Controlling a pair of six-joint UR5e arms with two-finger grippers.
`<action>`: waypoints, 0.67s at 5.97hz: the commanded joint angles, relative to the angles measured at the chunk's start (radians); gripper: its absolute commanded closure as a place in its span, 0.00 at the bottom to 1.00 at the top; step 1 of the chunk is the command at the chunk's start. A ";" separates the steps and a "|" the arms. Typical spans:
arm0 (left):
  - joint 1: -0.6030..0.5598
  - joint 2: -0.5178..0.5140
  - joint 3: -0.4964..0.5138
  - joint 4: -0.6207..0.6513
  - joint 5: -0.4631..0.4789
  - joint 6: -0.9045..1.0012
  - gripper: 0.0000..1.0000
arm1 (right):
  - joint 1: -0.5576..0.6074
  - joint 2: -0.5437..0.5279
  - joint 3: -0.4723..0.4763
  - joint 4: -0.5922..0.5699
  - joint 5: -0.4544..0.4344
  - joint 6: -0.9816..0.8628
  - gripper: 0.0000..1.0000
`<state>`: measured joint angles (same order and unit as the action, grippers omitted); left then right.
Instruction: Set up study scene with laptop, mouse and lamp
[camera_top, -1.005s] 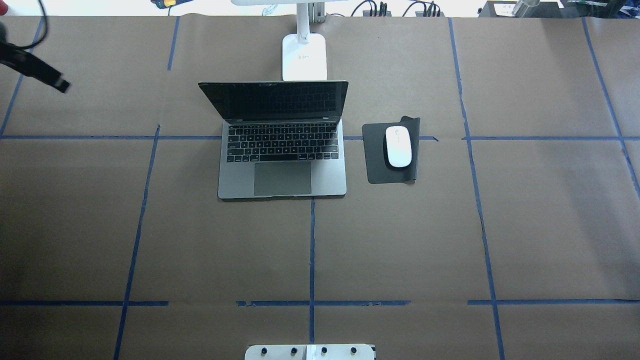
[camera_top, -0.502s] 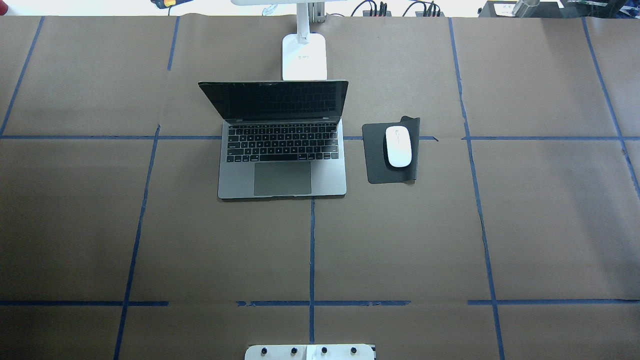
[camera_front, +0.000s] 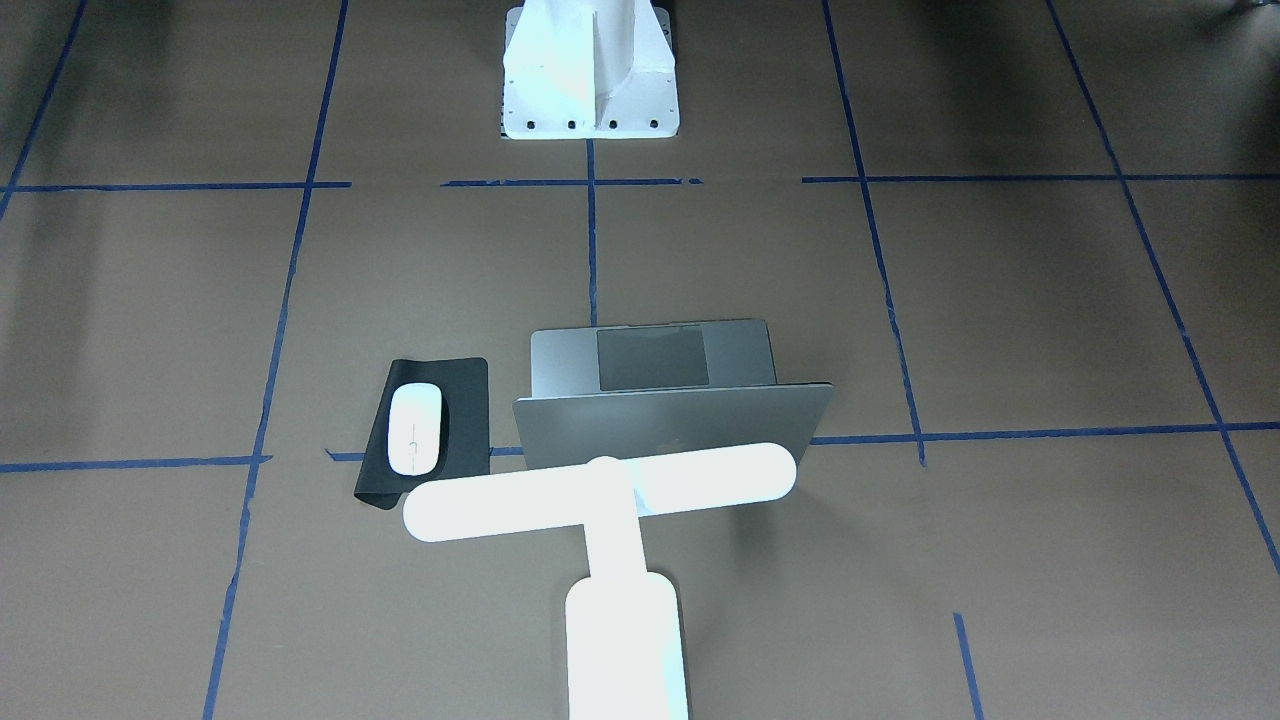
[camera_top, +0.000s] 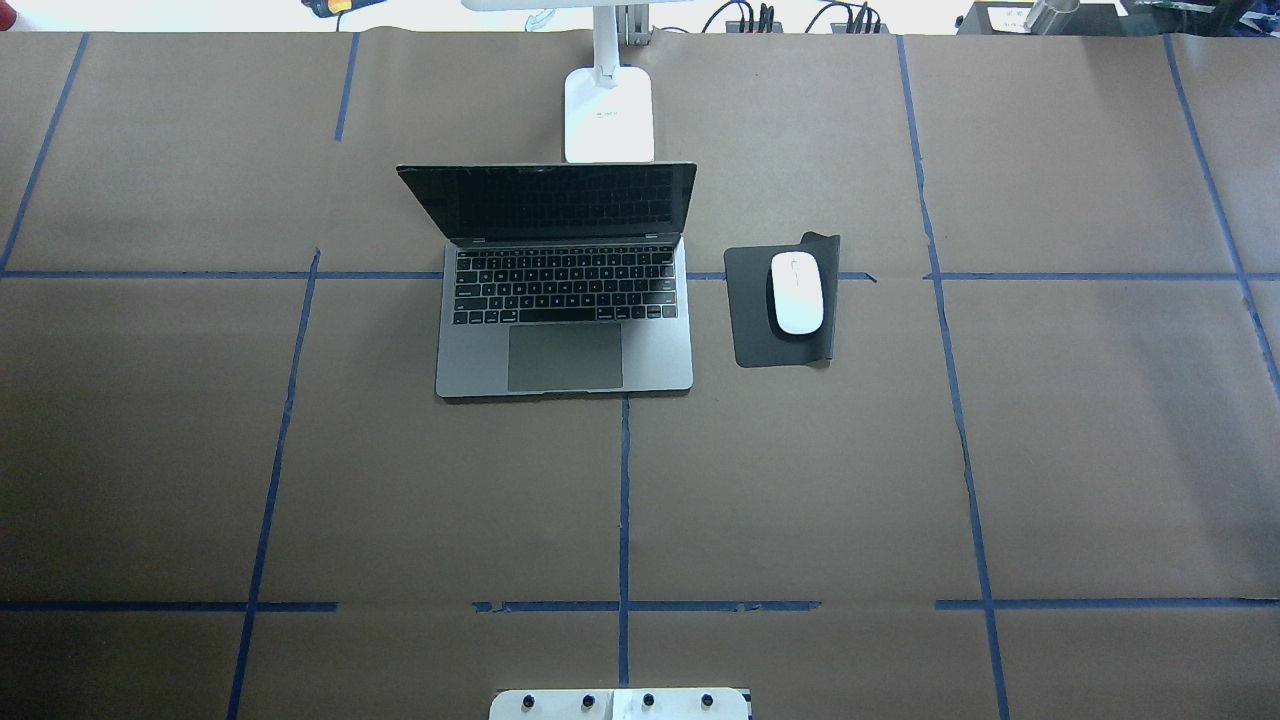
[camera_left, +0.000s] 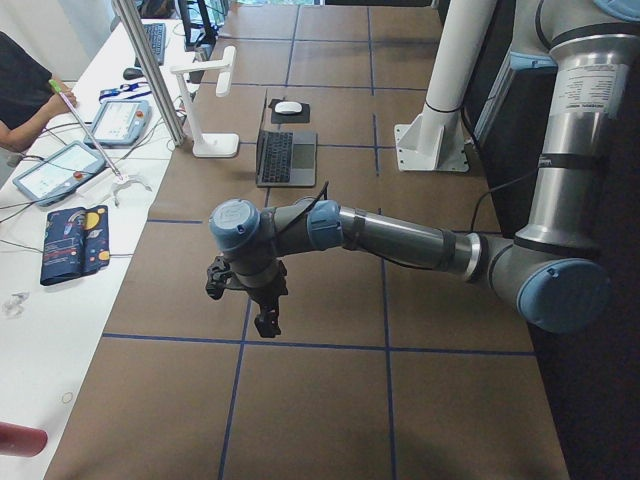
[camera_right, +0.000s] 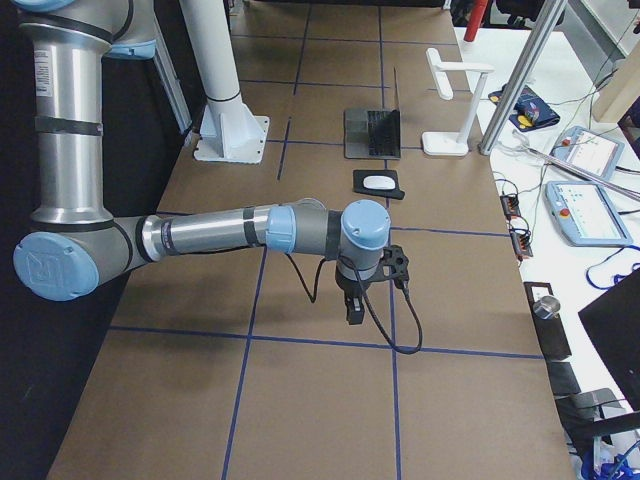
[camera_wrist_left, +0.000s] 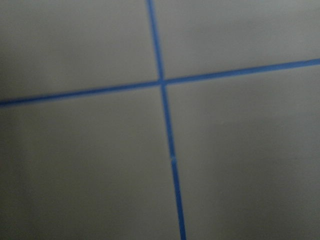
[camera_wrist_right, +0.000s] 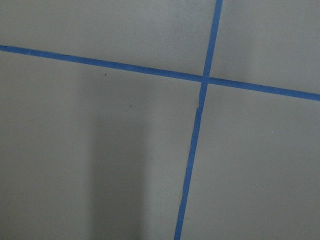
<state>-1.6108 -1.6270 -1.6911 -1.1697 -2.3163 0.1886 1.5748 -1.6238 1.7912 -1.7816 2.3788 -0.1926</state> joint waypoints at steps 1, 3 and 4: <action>-0.006 0.018 0.024 -0.043 -0.002 -0.026 0.00 | -0.001 0.001 -0.007 -0.001 0.007 0.001 0.00; -0.004 0.041 0.030 -0.108 -0.002 -0.014 0.00 | -0.012 -0.007 -0.006 0.001 -0.001 -0.011 0.00; -0.003 0.121 0.015 -0.257 -0.002 -0.009 0.00 | -0.051 -0.007 -0.004 0.014 -0.010 -0.008 0.00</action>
<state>-1.6148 -1.5632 -1.6673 -1.3176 -2.3175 0.1743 1.5515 -1.6288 1.7860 -1.7762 2.3759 -0.2006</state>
